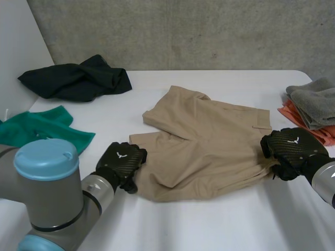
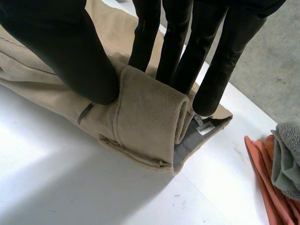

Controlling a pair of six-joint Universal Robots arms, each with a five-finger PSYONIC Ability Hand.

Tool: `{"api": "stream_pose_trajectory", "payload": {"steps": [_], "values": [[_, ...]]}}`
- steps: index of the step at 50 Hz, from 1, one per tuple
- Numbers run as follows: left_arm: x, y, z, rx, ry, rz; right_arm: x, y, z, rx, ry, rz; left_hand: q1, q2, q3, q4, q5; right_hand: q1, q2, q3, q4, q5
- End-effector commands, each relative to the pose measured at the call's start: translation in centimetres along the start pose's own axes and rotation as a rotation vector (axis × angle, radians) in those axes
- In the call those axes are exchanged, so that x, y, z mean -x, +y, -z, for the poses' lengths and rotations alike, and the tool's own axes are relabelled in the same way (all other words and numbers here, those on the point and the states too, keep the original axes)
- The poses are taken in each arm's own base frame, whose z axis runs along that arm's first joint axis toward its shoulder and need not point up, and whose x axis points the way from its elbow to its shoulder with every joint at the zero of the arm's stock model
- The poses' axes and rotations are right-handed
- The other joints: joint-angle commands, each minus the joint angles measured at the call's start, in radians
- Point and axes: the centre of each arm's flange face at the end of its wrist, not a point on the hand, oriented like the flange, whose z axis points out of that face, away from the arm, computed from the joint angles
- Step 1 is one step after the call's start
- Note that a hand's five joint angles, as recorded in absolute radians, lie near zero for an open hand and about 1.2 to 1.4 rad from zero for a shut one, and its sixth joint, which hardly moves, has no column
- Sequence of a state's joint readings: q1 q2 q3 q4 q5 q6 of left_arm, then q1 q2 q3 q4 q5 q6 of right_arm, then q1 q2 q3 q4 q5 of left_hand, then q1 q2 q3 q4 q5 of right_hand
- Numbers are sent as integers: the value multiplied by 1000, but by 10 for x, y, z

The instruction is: Fold the laundry.

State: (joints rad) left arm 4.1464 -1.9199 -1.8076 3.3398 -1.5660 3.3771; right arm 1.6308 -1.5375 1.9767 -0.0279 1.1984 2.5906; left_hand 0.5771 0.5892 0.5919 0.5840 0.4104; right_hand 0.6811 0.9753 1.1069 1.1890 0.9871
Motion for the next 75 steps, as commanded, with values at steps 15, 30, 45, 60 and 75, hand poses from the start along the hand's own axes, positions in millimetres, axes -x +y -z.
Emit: {"api": "stream_pose_trajectory", "payload": {"steps": [15, 30, 45, 60, 75], "values": [[-22, 9, 57, 0, 44, -49, -1, 2, -2, 7, -3, -7, 42, 29, 27, 35, 34, 715, 421, 289, 207, 235], [-24, 20, 16, 4, 30, -48, 4, 9, -6, 31, -28, -17, -26, -38, -41, -33, -34, 715, 421, 289, 207, 235], [-26, 31, -16, 39, 30, -102, 4, 9, -6, 32, -30, -12, 352, 340, 337, 345, 344, 715, 421, 289, 207, 235], [-25, 11, 53, 201, 88, -306, 11, 3, 14, 158, -135, 155, 819, 807, 804, 812, 811, 715, 421, 289, 207, 235], [-39, -14, 75, 205, 145, -370, 18, 6, 33, 341, -306, 273, 819, 807, 804, 812, 811, 715, 421, 289, 207, 235]]}}
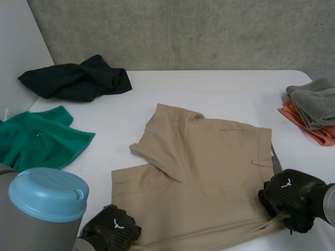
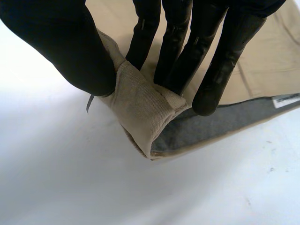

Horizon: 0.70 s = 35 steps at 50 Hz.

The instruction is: Fold the laundry.

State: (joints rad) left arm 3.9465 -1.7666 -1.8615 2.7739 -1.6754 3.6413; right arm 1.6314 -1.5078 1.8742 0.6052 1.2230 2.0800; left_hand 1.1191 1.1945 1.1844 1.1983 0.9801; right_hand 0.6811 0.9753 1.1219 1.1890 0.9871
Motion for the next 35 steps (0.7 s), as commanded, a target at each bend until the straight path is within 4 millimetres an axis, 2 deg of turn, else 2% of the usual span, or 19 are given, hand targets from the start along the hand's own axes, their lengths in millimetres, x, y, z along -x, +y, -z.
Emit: {"api": "stream_pose_trajectory", "payload": {"steps": [1, 4, 5, 8, 11, 13, 14, 16, 17, 19, 20, 28, 30, 31, 32, 33, 34, 35], "values": [[20, -38, -18, -190, -108, 25, -11, -2, -16, -45, 70, -40, 277, 202, 212, 198, 242, 715, 421, 274, 207, 235], [34, -64, -40, -291, -174, 33, -28, -8, -26, -95, 136, -88, 277, 202, 212, 198, 242, 715, 421, 274, 207, 235], [44, -76, -52, -337, -212, 44, -36, -13, -30, -127, 166, -117, 277, 202, 212, 198, 242, 715, 421, 274, 207, 235], [63, -93, -71, -395, -273, 60, -51, -22, -36, -195, 232, -156, 277, 202, 212, 198, 242, 715, 421, 274, 207, 235], [96, -119, -111, -491, -385, 47, -73, -33, -49, -286, 332, -177, 277, 202, 212, 198, 242, 715, 421, 274, 207, 235], [109, -128, -125, -531, -434, 27, -83, -36, -57, -305, 380, -179, 277, 202, 212, 198, 242, 715, 421, 274, 207, 235], [120, -135, -138, -560, -485, -1, -94, -37, -68, -313, 431, -177, 277, 202, 212, 198, 242, 715, 421, 274, 207, 235], [131, -143, -153, -590, -535, -36, -101, -42, -84, -319, 494, -160, 277, 202, 212, 198, 242, 715, 421, 274, 207, 235], [138, -149, -169, -611, -576, -59, -103, -45, -88, -320, 515, -153, 277, 202, 212, 198, 242, 715, 421, 274, 207, 235], [142, -153, -183, -629, -597, -79, -104, -51, -99, -326, 550, -132, 277, 202, 212, 198, 242, 715, 421, 274, 207, 235], [144, -156, -196, -652, -605, -86, -107, -57, -110, -343, 593, -116, 277, 202, 212, 198, 242, 715, 421, 274, 207, 235], [147, -163, -252, -763, -618, -121, -122, -63, -169, -447, 707, -71, 277, 202, 212, 198, 242, 693, 399, 252, 185, 212], [146, -163, -258, -777, -623, -123, -125, -63, -175, -462, 736, -68, 277, 202, 212, 198, 242, 351, 57, -90, -157, -130], [147, -163, -260, -783, -627, -123, -126, -68, -178, -493, 758, -61, 190, 115, 125, 111, 155, 38, -256, -403, -470, -442], [148, -164, -261, -802, -645, -120, -127, -71, -178, -509, 775, -55, -418, -493, -483, -497, -454, -302, -596, -743, -810, -783], [148, -165, -261, -812, -657, -118, -129, -73, -178, -516, 787, -57, -802, -877, -867, -881, -837, -507, -801, -947, -1014, -987], [149, -166, -261, -826, -669, -117, -130, -73, -178, -519, 799, -59, -945, -1020, -1010, -1024, -980, -507, -801, -947, -1014, -987], [148, -165, -261, -835, -676, -117, -134, -76, -174, -526, 822, -71, -892, -968, -958, -971, -928, -507, -801, -947, -1014, -987]]}}
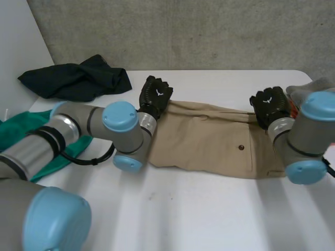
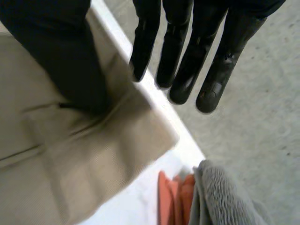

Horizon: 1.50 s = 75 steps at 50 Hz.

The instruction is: Fold the laundry.

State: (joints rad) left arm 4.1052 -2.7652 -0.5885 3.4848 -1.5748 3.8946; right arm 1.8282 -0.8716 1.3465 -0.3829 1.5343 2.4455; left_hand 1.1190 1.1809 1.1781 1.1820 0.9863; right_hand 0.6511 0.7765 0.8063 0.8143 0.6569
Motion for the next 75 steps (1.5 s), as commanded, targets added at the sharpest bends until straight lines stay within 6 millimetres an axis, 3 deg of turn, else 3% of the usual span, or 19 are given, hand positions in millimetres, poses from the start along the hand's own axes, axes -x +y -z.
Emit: {"api": "stream_pose_trajectory", "payload": {"steps": [1, 7, 12, 16, 23, 31, 47, 49, 53, 56, 60, 62, 65, 71, 75], "values": [[-8, 3, -7, -93, -72, 9, -4, -6, -17, -79, 108, -8, -944, -1006, -1004, -1007, -986, -477, -602, -632, -640, -657], [18, -34, 7, -153, -116, 20, -26, -25, 5, -52, 117, -52, -944, -1006, -1004, -1007, -986, -477, -602, -632, -640, -657], [42, -67, 34, -158, -103, 70, -47, -28, 45, 103, -22, -126, -944, -1006, -1004, -1007, -986, -477, -602, -632, -640, -657], [53, -71, 57, -106, -90, 144, -41, -24, 75, 223, -185, -234, -944, -1006, -1004, -1007, -986, -361, -487, -517, -525, -542], [60, -71, 92, -14, -63, 245, -35, 7, 102, 301, -301, -327, -944, -1006, -1004, -1007, -986, -120, -246, -275, -283, -300], [45, -55, 116, 76, 3, 275, -27, 25, 100, 235, -280, -296, -944, -1006, -1004, -1007, -986, -213, -339, -369, -377, -394], [43, -49, 116, 92, 4, 273, -10, 53, 76, 205, -257, -173, -944, -1006, -1004, -1007, -986, -229, -354, -384, -392, -409], [44, -50, 115, 90, 5, 275, -9, 55, 75, 209, -262, -167, -944, -1006, -1004, -1007, -986, -123, -249, -279, -287, -304], [43, -49, 116, 93, 5, 275, -12, 55, 73, 204, -255, -160, -944, -1006, -1004, -1007, -986, 743, 617, 588, 580, 563], [43, -49, 116, 92, 6, 275, -14, 56, 74, 205, -244, -165, -944, -1006, -1004, -1007, -986, 745, 620, 590, 582, 565], [42, -50, 118, 94, 10, 273, -44, 43, 75, 179, -167, -158, -944, -1006, -1004, -1007, -986, 745, 620, 590, 582, 565], [43, -52, 119, 93, 11, 273, -66, 43, 80, 198, -129, -162, -944, -1006, -1004, -1007, -986, 745, 620, 590, 582, 565], [47, -54, 123, 102, 15, 273, -85, 48, 85, 250, -125, -165, -944, -1006, -1004, -1007, -986, 745, 620, 590, 582, 565], [57, -59, 130, 111, 10, 275, -106, 44, 83, 240, -164, -32, -944, -1006, -1004, -1007, -986, 745, 620, 590, 582, 565], [59, -59, 134, 120, 10, 274, -114, 29, 75, 176, -164, 98, -944, -1006, -1004, -1007, -986, 745, 620, 590, 582, 565]]}}
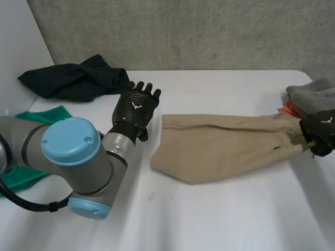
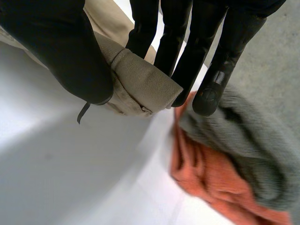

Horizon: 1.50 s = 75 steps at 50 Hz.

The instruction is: Fold the laundry.

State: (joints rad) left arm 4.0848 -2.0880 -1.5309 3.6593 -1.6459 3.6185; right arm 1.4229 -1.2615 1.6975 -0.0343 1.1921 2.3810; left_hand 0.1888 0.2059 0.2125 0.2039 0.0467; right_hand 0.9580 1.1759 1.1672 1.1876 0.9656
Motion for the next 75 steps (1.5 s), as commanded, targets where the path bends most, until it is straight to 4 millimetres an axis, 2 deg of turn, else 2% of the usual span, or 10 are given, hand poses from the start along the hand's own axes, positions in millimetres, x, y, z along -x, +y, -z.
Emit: {"api": "stream_pose_trajectory", "payload": {"steps": [1, 8, 13, 19, 24, 31, 38, 49, 61, 75], "values": [[7, -3, 10, 18, -1, 1, -7, -35, -2, -101, -21, 242, -14, -31, -38, -29, -47, 438, 220, 229, 209, 256], [8, -2, 12, 27, -2, 21, 60, -110, 8, -388, -157, 371, -14, -31, -38, -29, -47, 438, 220, 229, 209, 256], [18, 3, 9, 41, -28, 56, 157, -138, 18, -638, -424, 443, -14, -31, -38, -29, -47, 438, 220, 229, 209, 256], [28, 8, 7, 66, -50, 70, 228, -123, 22, -694, -638, 456, -14, -31, -38, -29, -47, 438, 220, 229, 209, 256], [39, 14, 5, 94, -77, 75, 247, -123, 23, -708, -690, 439, -14, -31, -38, -29, -47, 438, 220, 229, 209, 256], [54, 12, -1, 85, -132, 100, 239, -144, 28, -687, -706, 222, -14, -31, -38, -29, -47, -490, -708, -700, -720, -672], [59, -6, -12, 20, -152, 123, 181, -181, 45, -594, -558, -158, -14, -31, -38, -29, -47, -691, -909, -900, -920, -873], [12, -51, -33, -113, 40, 197, 82, -157, 24, -356, -216, -419, -14, -31, -38, -29, -47, -761, -979, -971, -991, -944], [-27, -27, -56, 70, 178, 189, 100, -154, -14, -223, -363, -428, 7, -10, -17, -8, -25, -783, -1001, -993, -1013, -966], [-45, 19, -44, 344, 237, 150, 146, -102, -56, -5, -455, -388, 25, 8, 1, 10, -8, -783, -1001, -993, -1013, -966]]}}
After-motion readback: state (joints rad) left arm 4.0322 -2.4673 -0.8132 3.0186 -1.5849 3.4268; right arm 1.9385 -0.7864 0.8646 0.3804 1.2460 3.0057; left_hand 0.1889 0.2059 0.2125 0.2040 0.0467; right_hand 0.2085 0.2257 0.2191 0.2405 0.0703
